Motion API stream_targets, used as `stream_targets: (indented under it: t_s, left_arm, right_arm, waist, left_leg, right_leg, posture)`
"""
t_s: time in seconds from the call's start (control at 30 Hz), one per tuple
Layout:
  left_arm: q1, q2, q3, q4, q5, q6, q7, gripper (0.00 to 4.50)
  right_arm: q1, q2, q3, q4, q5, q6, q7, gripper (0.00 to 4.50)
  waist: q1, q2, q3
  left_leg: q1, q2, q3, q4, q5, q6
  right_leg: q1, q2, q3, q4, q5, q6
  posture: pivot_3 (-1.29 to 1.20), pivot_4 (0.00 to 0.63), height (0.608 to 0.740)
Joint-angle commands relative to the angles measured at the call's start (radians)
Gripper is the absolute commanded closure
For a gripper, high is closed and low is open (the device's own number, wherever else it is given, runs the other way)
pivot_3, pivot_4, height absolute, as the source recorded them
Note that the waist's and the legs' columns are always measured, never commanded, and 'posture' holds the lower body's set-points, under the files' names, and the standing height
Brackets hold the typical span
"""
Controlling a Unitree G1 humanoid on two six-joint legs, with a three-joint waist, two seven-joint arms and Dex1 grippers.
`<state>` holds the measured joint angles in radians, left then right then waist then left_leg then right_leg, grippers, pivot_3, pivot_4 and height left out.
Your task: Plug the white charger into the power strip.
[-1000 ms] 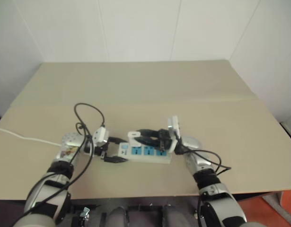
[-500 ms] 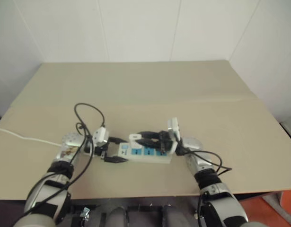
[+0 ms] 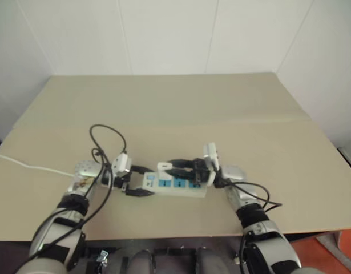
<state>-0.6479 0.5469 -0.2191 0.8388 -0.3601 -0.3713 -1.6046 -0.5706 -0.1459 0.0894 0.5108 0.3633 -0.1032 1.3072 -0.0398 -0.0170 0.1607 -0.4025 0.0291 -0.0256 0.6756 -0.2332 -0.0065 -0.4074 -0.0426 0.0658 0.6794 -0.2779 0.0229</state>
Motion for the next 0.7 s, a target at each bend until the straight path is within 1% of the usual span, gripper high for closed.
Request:
stream_targets:
  t_s: [0.03, 0.17, 0.7]
  left_arm:
    - [0.004, -0.001, -0.008, -0.015, 0.002, -0.002, -0.010, 1.23]
    - [0.006, -0.001, -0.008, -0.019, -0.001, 0.000, -0.010, 1.23]
    - [0.008, 0.000, -0.010, -0.023, -0.007, 0.007, -0.010, 1.23]
  right_arm:
    - [-0.004, 0.005, 0.006, -0.005, -0.019, -0.057, -0.006, 3.37]
    - [-0.007, -0.002, 0.028, 0.004, -0.042, -0.086, 0.007, 3.37]
    - [-0.008, -0.029, 0.077, 0.070, -0.120, -0.134, -0.030, 3.37]
  waist:
    - [0.000, 0.000, 0.000]
    - [0.000, 0.000, 0.000]
    - [-0.003, 0.000, 0.000]
  left_leg:
    - [0.000, 0.000, 0.000, 0.000, 0.000, 0.000]
    - [0.000, 0.000, 0.000, 0.000, 0.000, 0.000]
    - [0.004, 0.000, 0.000, -0.001, 0.000, 0.000]
  right_leg:
    - [0.000, 0.000, 0.000, 0.000, 0.000, 0.000]
    - [0.000, 0.000, 0.000, 0.000, 0.000, 0.000]
    - [0.004, 0.000, 0.000, 0.000, 0.000, 0.000]
  posture:
    - [0.00, 0.150, 0.740]
    - [0.00, 0.150, 0.740]
    - [0.00, 0.150, 0.740]
